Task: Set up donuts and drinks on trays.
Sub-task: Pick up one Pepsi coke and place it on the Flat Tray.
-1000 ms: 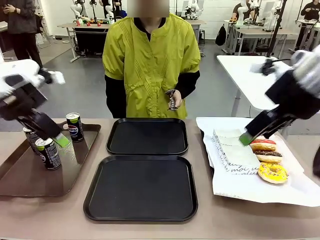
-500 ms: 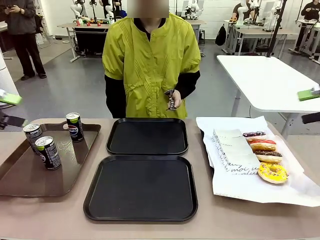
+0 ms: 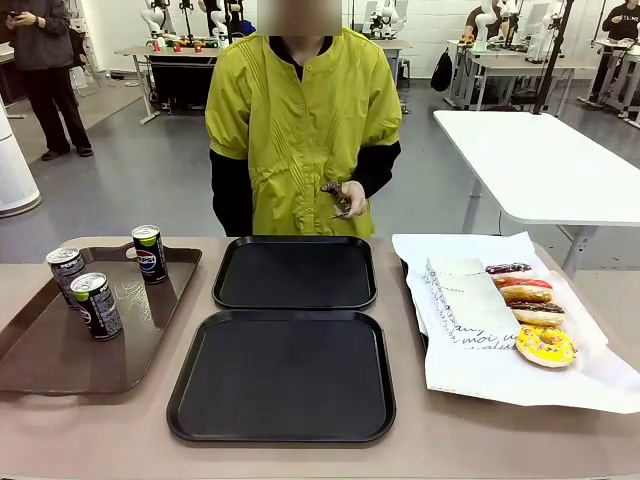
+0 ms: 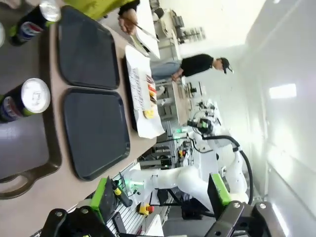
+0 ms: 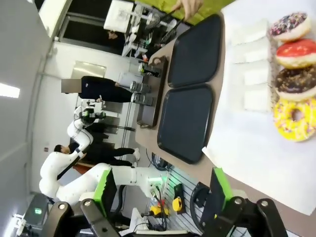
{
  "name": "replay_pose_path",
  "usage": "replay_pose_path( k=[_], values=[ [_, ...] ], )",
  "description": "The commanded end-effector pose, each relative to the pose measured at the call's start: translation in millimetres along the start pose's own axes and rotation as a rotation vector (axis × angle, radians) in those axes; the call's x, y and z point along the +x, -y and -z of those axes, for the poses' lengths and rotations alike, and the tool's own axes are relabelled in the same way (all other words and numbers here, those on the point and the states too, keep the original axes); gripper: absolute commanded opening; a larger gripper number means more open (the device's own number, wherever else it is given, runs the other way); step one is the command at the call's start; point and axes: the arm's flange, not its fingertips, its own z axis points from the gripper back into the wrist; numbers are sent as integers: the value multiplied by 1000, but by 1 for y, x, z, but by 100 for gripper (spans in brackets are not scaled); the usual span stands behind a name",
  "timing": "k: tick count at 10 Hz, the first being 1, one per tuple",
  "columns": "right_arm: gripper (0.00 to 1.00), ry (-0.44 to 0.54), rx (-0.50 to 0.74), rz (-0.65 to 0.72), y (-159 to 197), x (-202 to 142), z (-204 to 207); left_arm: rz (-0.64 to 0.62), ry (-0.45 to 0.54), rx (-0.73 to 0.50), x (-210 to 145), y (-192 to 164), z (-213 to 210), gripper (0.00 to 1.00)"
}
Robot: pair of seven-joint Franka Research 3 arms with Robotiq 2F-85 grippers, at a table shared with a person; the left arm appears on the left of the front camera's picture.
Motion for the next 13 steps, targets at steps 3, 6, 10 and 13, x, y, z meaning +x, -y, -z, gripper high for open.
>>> replay_pose_path(
  k=[3, 6, 10, 13],
  values=[
    [100, 85, 16, -13, 24, -48, -27, -25, 27, 23, -4, -15, -27, 100],
    [100, 154, -2, 30, 37, -57, -52, -34, 44, 118, -8, -12, -30, 100],
    [100, 169, -5, 49, 36, -50, -64, -49, 52, 90, -6, -14, -30, 100],
    [100, 169, -5, 49, 36, -50, -64, -49, 52, 90, -6, -14, -30, 100]
  ],
)
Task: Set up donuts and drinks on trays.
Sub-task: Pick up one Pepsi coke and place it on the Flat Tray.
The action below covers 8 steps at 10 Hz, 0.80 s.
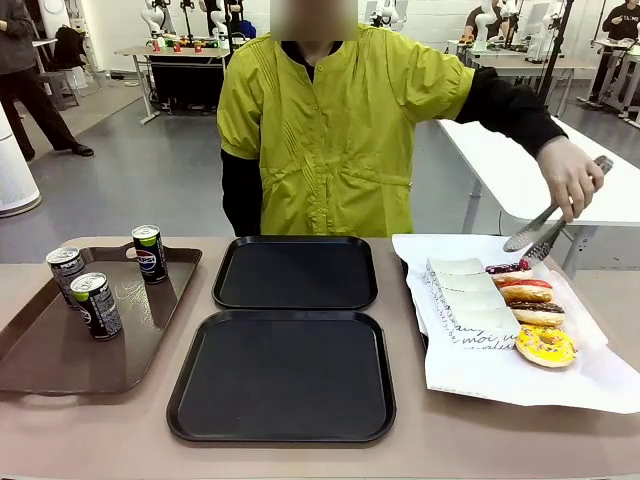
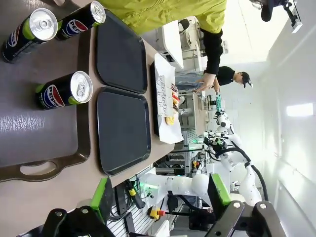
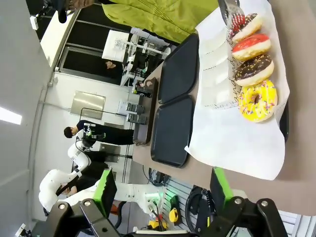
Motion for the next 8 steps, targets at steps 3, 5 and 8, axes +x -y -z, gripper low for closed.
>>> replay_pose_path(
  k=[3, 5, 8],
  values=[
    [100, 3, 13, -9, 0, 1, 0, 1, 4, -20, 1, 0, -1, 100],
    [100, 3, 13, -9, 0, 1, 0, 1, 4, -20, 1, 0, -1, 100],
    [100, 3, 13, -9, 0, 1, 0, 1, 4, -20, 1, 0, -1, 100]
  ],
)
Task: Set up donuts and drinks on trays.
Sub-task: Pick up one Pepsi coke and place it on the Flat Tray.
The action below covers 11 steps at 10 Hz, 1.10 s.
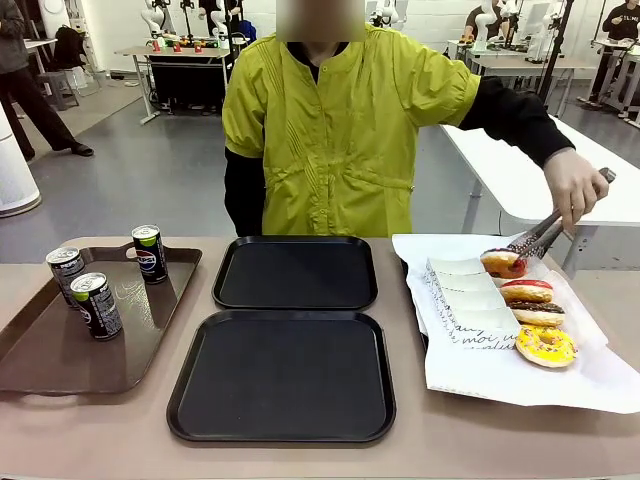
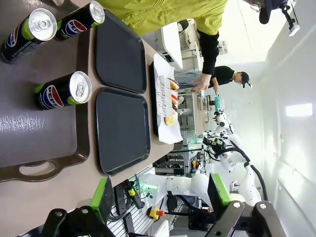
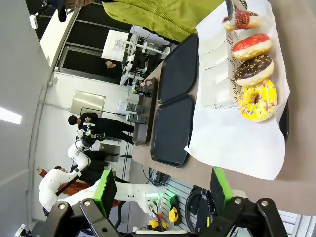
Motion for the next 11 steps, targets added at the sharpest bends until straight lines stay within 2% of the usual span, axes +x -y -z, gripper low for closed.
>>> replay_pose_path(
  k=[1, 3, 5, 7, 8, 11],
  values=[
    [100, 5, 15, -9, 0, 1, -1, 2, 3, -16, 1, 0, -1, 100],
    [100, 5, 15, -9, 0, 1, -1, 0, 0, 0, 0, 0, 0, 100],
    [100, 5, 15, -9, 0, 1, -1, 16, -32, 253, 20, 42, 9, 100],
    [100, 5, 15, -9, 0, 1, -1, -10, -93, 435, 53, 86, 33, 100],
    [100, 5, 15, -9, 0, 1, -1, -17, -153, 535, 66, 100, 50, 100],
    [100, 5, 15, -9, 0, 1, -1, 1, -138, 899, 82, 117, 127, 100]
  ],
)
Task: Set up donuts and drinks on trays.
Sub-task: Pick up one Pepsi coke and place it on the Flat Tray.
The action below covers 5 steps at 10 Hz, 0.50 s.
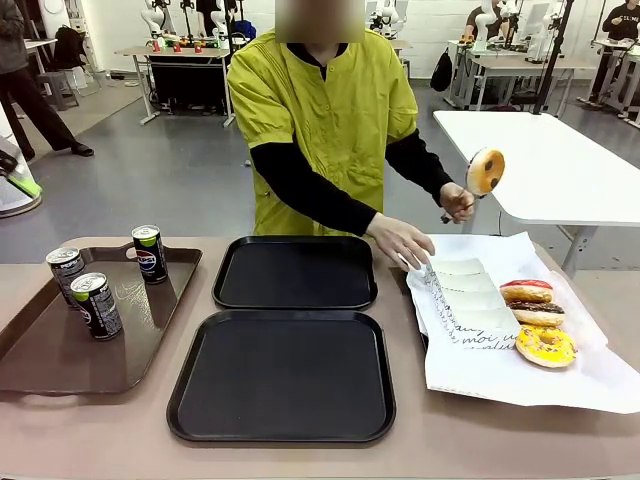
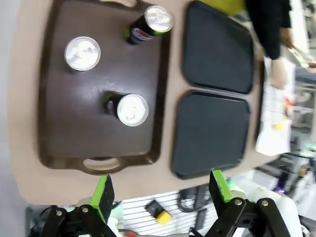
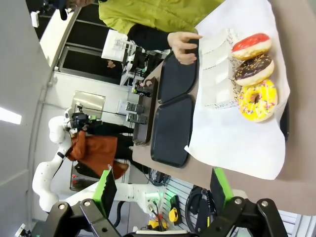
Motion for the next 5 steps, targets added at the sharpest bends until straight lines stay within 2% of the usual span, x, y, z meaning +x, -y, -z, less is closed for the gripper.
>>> replay_pose_path(
  k=[1, 3, 5],
  values=[
    [100, 5, 15, -9, 0, 1, 0, -9, -45, 196, 13, 19, 36, 100],
    [100, 5, 15, -9, 0, 1, 0, 29, -49, 318, 21, 40, 74, 100],
    [100, 5, 15, -9, 0, 1, 0, 71, -91, 374, 24, 45, 106, 100]
  ],
)
